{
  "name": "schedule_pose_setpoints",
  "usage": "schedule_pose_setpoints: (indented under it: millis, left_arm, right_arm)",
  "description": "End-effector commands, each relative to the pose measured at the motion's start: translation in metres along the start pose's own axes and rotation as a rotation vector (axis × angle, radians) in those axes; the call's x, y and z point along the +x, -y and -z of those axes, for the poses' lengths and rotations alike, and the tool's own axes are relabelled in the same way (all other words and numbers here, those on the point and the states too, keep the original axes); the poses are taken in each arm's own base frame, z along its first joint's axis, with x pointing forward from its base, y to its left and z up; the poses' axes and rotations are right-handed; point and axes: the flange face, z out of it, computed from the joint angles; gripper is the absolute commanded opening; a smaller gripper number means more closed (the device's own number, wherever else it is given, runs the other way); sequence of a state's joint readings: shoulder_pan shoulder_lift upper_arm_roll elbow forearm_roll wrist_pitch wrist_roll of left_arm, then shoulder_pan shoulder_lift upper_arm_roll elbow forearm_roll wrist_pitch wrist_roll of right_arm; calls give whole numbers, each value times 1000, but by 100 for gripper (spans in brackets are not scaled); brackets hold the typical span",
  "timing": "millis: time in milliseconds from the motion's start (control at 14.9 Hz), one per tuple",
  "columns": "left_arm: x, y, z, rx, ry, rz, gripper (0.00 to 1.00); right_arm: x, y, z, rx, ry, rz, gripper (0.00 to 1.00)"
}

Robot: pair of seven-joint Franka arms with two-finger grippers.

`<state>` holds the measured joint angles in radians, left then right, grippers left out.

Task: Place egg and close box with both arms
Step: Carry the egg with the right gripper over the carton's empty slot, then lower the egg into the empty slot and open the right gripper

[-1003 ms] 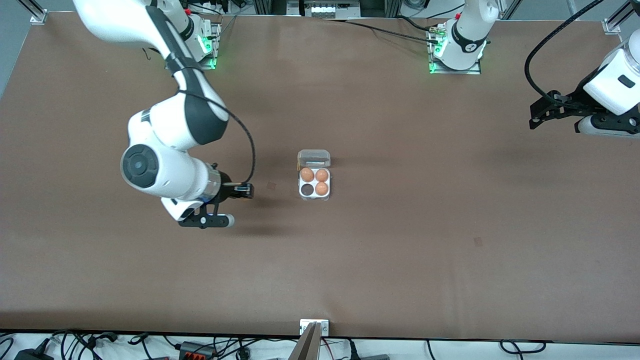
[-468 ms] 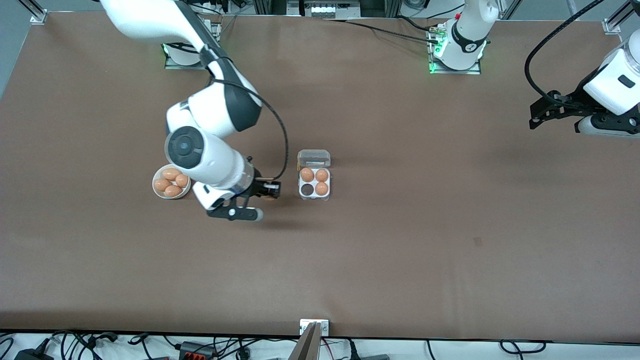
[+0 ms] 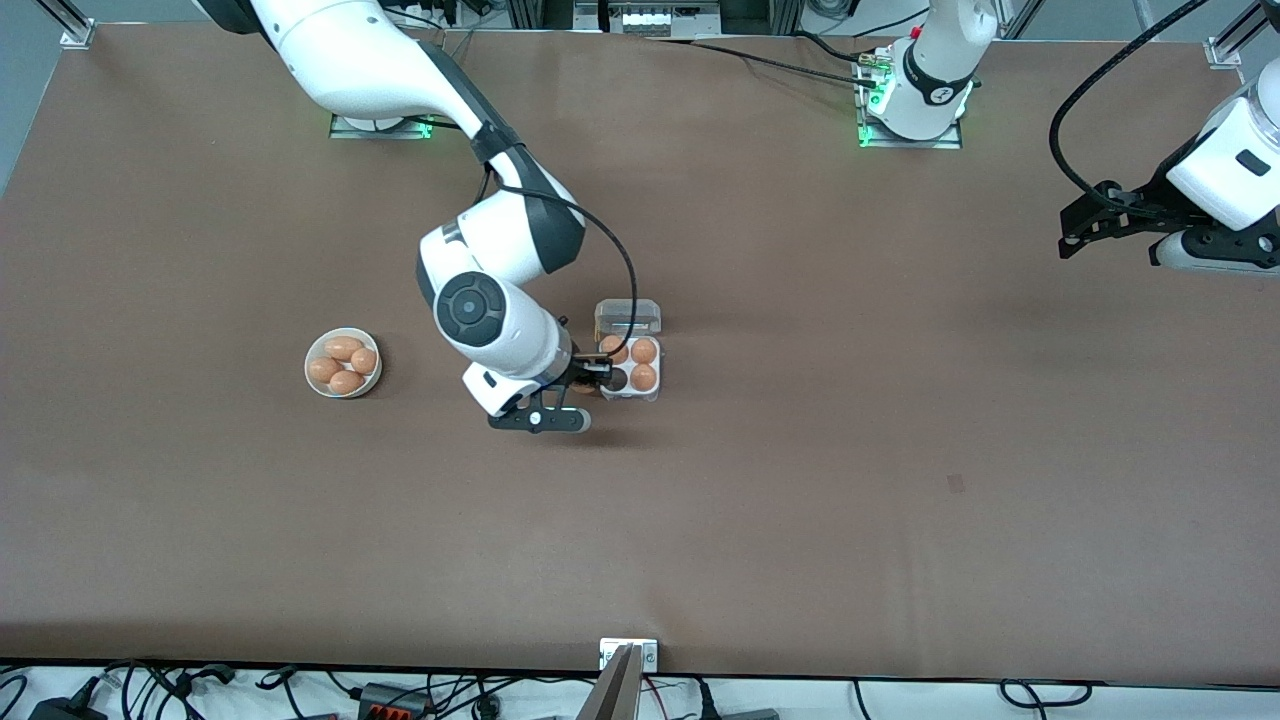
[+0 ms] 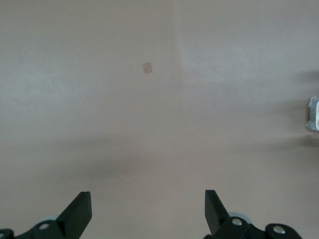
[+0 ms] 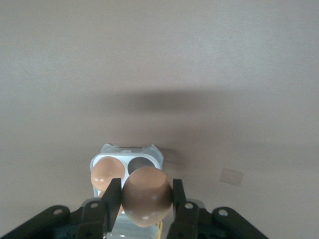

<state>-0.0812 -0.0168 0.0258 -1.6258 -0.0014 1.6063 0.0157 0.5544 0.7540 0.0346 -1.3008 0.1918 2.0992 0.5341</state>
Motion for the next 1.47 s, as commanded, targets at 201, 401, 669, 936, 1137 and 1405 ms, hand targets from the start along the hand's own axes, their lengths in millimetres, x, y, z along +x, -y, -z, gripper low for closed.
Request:
schedule_pose_setpoints:
  millis: [201,401,669,936,1137,1405]
  left_arm:
    - [0,2,5,18,-5,-2,100]
    - [0,2,5,18,-5,-2,100]
    - [0,2,5,18,-5,-3,100]
    - [0,2,5,18,-5,-3,100]
    - [0,2,5,18,-5,-3,100]
    - [0,2,5,18,-7,-12,100]
  right_arm:
    - [4,8,-17,15,-46,-6,5]
    - [0,14,-35,19,-52,-12,5]
    - [-8,26,-42,22,-61,-17,5]
    - [-11,28,-47,13,-64,-29,5]
    - [-13,21,-58,-17,-57,-25,5]
    - [-15,18,-63,-26,-48,-28,5]
